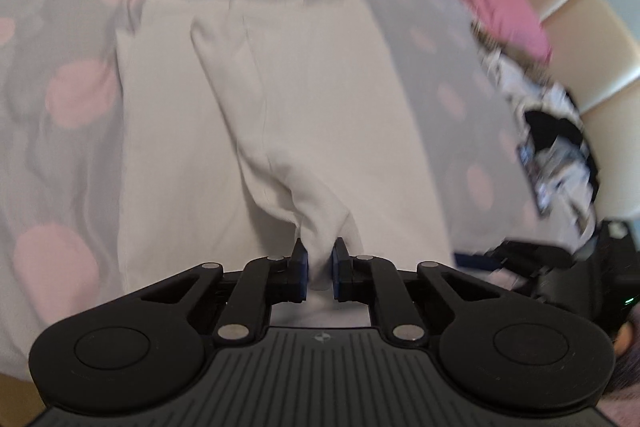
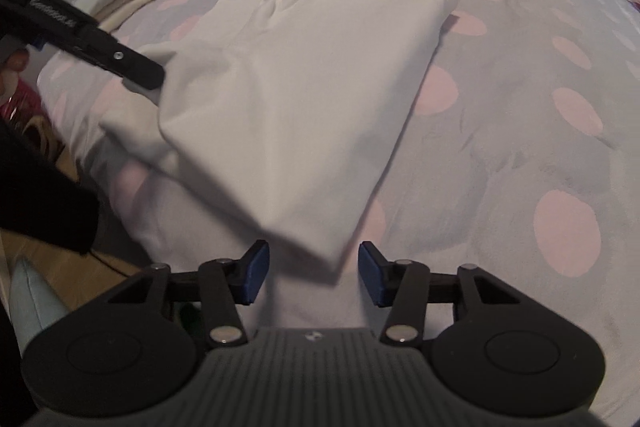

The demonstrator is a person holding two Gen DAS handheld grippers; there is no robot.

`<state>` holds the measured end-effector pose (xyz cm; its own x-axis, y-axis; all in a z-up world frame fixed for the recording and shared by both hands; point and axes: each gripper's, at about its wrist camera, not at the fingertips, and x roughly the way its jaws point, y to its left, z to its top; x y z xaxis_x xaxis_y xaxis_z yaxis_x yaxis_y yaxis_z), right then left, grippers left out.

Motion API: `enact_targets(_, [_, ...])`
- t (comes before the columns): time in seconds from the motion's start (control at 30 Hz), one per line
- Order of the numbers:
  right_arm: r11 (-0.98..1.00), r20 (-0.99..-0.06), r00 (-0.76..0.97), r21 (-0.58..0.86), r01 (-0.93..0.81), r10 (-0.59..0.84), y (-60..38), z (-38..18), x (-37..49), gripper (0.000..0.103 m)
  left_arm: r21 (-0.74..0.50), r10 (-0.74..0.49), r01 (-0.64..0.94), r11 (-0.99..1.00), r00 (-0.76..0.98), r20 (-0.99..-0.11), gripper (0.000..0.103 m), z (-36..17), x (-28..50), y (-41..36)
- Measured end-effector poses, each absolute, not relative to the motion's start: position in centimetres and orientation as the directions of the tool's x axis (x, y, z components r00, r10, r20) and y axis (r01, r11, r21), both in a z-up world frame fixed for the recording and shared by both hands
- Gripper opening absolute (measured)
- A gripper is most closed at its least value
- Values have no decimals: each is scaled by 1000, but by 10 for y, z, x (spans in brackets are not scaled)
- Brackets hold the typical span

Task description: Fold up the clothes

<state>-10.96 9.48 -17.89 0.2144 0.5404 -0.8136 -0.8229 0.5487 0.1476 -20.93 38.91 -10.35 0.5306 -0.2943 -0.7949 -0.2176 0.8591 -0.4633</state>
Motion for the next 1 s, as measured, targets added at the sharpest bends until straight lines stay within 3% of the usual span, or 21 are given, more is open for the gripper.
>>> enact_targets(0.17, [563, -802, 228, 157, -812, 552, 102, -180, -110, 47, -505, -282, -219, 835, 618, -734, 8, -85, -211, 395])
enact_targets(0.23, [558, -802, 245, 128, -820, 544, 104, -180, -114, 37, -513, -263, -237, 825, 643, -719, 7, -80, -212, 399])
enact_targets(0.47, [533, -779, 287, 71, -843, 558, 104, -167, -122, 34, -466, -149, -382, 798, 625, -767, 6, -77, -230, 427])
enact_targets(0.6, [501, -780, 281, 48, -864, 559, 107, -165, -127, 16, -395, -110, -437, 808, 546, -830, 6, -91, -231, 433])
enact_targets(1.0, [485, -814, 258, 34, -874, 521, 115, -181, -125, 12, -249, -91, -456, 854, 340, -936, 6, -134, -220, 426])
